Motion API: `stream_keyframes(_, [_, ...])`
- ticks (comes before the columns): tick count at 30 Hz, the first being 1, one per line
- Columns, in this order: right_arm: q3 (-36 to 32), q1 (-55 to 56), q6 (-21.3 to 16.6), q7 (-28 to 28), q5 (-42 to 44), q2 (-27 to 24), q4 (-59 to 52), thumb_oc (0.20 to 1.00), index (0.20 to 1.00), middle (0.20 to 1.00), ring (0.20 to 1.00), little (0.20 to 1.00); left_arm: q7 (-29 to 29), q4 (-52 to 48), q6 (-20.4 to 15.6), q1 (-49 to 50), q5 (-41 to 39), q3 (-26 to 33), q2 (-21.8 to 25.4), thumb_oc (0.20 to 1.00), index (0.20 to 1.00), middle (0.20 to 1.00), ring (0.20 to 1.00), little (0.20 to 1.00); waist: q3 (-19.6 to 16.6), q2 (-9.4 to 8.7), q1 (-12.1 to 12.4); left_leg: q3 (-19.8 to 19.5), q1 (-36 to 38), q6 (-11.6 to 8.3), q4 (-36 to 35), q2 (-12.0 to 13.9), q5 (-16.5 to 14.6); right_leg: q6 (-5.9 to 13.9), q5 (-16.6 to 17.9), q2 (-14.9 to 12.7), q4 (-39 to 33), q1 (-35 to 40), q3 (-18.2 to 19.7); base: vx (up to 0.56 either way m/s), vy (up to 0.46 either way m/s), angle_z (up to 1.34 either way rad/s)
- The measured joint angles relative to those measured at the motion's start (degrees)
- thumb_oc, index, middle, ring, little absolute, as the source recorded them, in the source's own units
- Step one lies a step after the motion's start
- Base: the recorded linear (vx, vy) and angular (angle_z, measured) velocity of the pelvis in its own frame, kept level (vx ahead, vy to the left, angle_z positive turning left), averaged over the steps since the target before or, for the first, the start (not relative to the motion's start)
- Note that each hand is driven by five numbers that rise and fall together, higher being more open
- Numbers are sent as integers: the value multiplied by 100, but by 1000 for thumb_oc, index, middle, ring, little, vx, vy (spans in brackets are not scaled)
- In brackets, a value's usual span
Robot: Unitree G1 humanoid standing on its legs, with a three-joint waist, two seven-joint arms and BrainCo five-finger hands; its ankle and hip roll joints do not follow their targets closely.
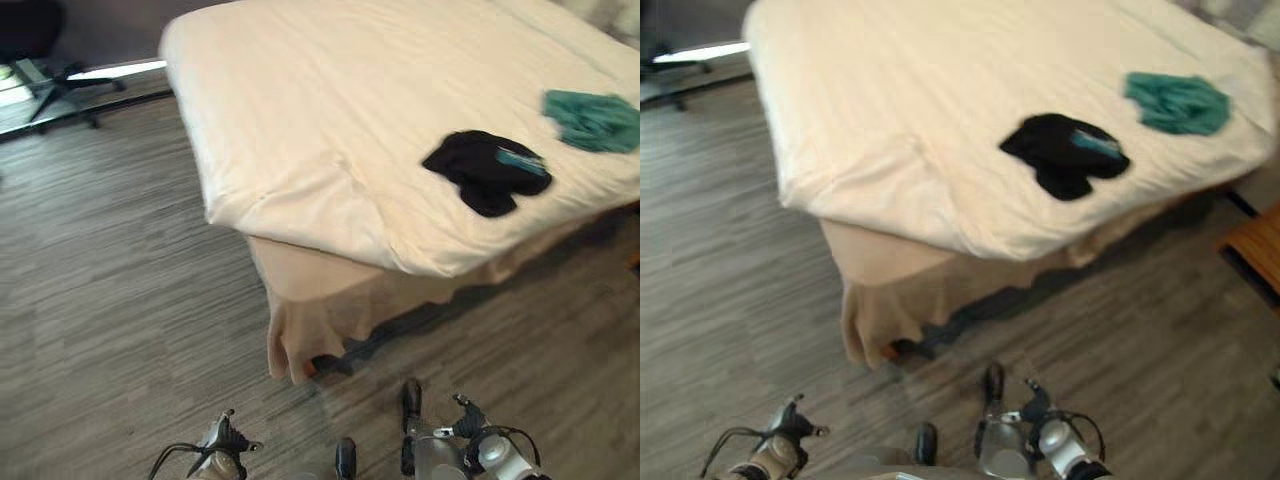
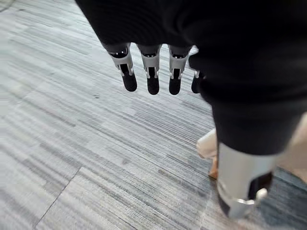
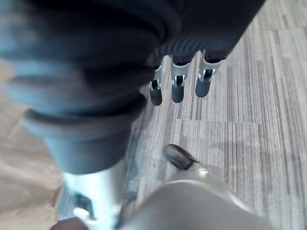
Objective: Tidy up the quilt and then pick up the clothes from the bed and put them into the laundry hamper.
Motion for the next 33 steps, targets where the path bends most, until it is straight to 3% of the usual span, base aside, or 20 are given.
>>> stream_keyframes(2, [24,83,41,46,-10,137,139,1000,1000,1000,1000,1000,0,-10,-5,130,-13,14,42,1000,1000,1000,1000,1000,-129,-286,19,-63,274,-105,23,-32,-104,-253,556,-66,-25,111,-128,188,-341,137])
stream_keyframes(3, [23,98,23,58,-26,87,164,1000,1000,1000,1000,1000,0,-25,-13,264,-30,16,-84,1000,1000,1000,1000,1000,-209,-198,73,72,319,-238,171,151,-277,-225,892,91,5,266,-203,53,-218,85])
stream_keyframes(5, [97,-24,-18,52,-50,28,19,1000,1000,1000,1000,1000,1,-192,-111,414,-32,125,-183,1000,1000,1000,1000,1000,-115,-418,280,427,-241,-368,1083,189,-372,-385,783,61,-3,298,-190,50,-286,38])
stream_keyframes(6, [106,-70,-30,60,-51,28,21,1000,1000,1000,1000,1000,-6,-192,-115,482,-38,158,-198,1000,1000,1000,1000,1000,-101,-446,329,478,-281,-395,1039,275,-494,-476,711,76,-3,326,-176,15,-260,51])
stream_keyframes(7, [121,-72,-36,51,-52,17,32,1000,1000,1000,1000,1000,-12,-202,-133,481,-134,206,-237,1000,1000,1000,1000,1000,-90,-465,281,625,-356,-491,639,669,-589,-605,617,169,-4,393,-361,-7,-84,80])
stream_keyframes(9, [109,-88,-31,39,-49,2,115,1000,1000,1000,1000,1000,-10,-234,-177,400,-413,354,-259,1000,1000,1000,1000,1000,-3,-503,245,924,-666,-631,357,1059,-544,-609,443,172,-3,498,-664,32,-118,97])
stream_keyframes(10, [79,-94,-35,33,-47,-61,163,1000,1000,1000,1000,1000,-6,-273,-222,442,-597,560,-296,1000,1000,1000,1000,1000,8,-488,287,985,-773,-648,194,1159,-428,-588,334,195,-6,543,-732,75,-107,48])
stream_keyframes(11, [10,-113,-45,25,-38,-96,175,1000,1000,1000,1000,1000,-3,-277,-234,511,-748,708,-327,1000,1000,1000,1000,1000,68,-354,360,1068,-831,-655,51,1204,-254,-562,260,259,-12,634,-795,78,-60,31])
stream_keyframes(13, [-57,-58,-91,-49,-6,-169,208,1000,1000,1000,1000,1000,86,-417,-309,605,-1187,1165,-391,1000,1000,1000,1000,1000,143,-132,156,1075,-892,-626,19,1243,147,-472,96,308,-44,822,-1002,66,-15,36])
stream_keyframes(14, [-87,-8,-97,-56,-4,-210,196,1000,1000,1000,1000,1000,147,-537,-329,677,-1295,1308,-385,1000,1000,1000,1000,1000,125,-30,155,1077,-894,-600,-28,1247,196,-443,71,354,-44,845,-1016,78,11,8])
stream_keyframes(15, [-243,169,-118,-80,-3,-206,51,1000,1000,1000,1000,1000,310,-1184,-359,912,-1525,1600,-248,1000,1000,1000,1000,1000,136,34,182,1071,-863,-652,-70,1258,400,-426,63,351,-44,878,-1001,51,15,2])
stream_keyframes(17, [-501,734,-147,-72,-5,-211,-764,1000,1000,1000,1000,1000,444,-2912,-373,1533,-1587,1803,244,1000,1000,1000,1000,1000,164,74,209,1096,-875,-625,-79,1187,421,-377,46,258,-43,890,-1054,54,23,8])
stream_keyframes(20, [-792,1756,-334,-32,-41,-211,-1907,1000,1000,1000,1000,1000,668,-5264,-585,2236,-1513,2263,1863,1000,1000,1000,1000,1000,130,65,323,1185,-819,-581,-81,1073,446,-220,98,132,-42,905,-1012,-19,3,-1])
stream_keyframes(22, [-884,1962,-397,11,-51,-292,-2062,1000,1000,1000,1000,1000,884,-5519,-878,1917,-1271,2752,2439,1000,1000,1000,1000,1000,67,132,246,1223,-840,-540,-48,987,477,-130,194,61,-44,845,-971,-69,2,-3])
stream_keyframes(25, [-876,1955,-517,81,-54,-484,-2111,1000,1000,1000,1000,1000,981,-5868,-1156,1444,-896,2541,2708,1000,1000,1000,1000,1000,58,280,294,1247,-958,-510,-67,935,494,-65,229,4,-42,749,-936,-50,32,-11])
stream_keyframes(27, [-644,1948,-540,191,-256,-690,-2376,1000,1000,1000,1000,1000,971,-6450,-1120,672,-368,1669,3098,1000,1000,1000,1000,1000,66,284,159,1377,-977,-510,-50,938,497,3,294,39,-41,597,-763,-55,70,-32])
stream_keyframes(31, [-466,1946,-614,345,-515,-935,-2891,1000,1000,1000,1000,1000,827,-6852,-1198,-924,288,679,3207,1000,1000,1000,1000,1000,119,142,-184,1671,-974,-530,-53,951,479,48,282,69,-43,437,-533,-43,62,-37])
stream_keyframes(33, [-435,1923,-621,499,-529,-1108,-3209,1000,1000,1000,1000,1000,716,-6572,-1190,-2702,615,-563,3274,1000,1000,1000,1000,1000,178,110,-313,1862,-1092,-517,-54,946,491,57,293,34,-42,234,-455,-49,39,-53])
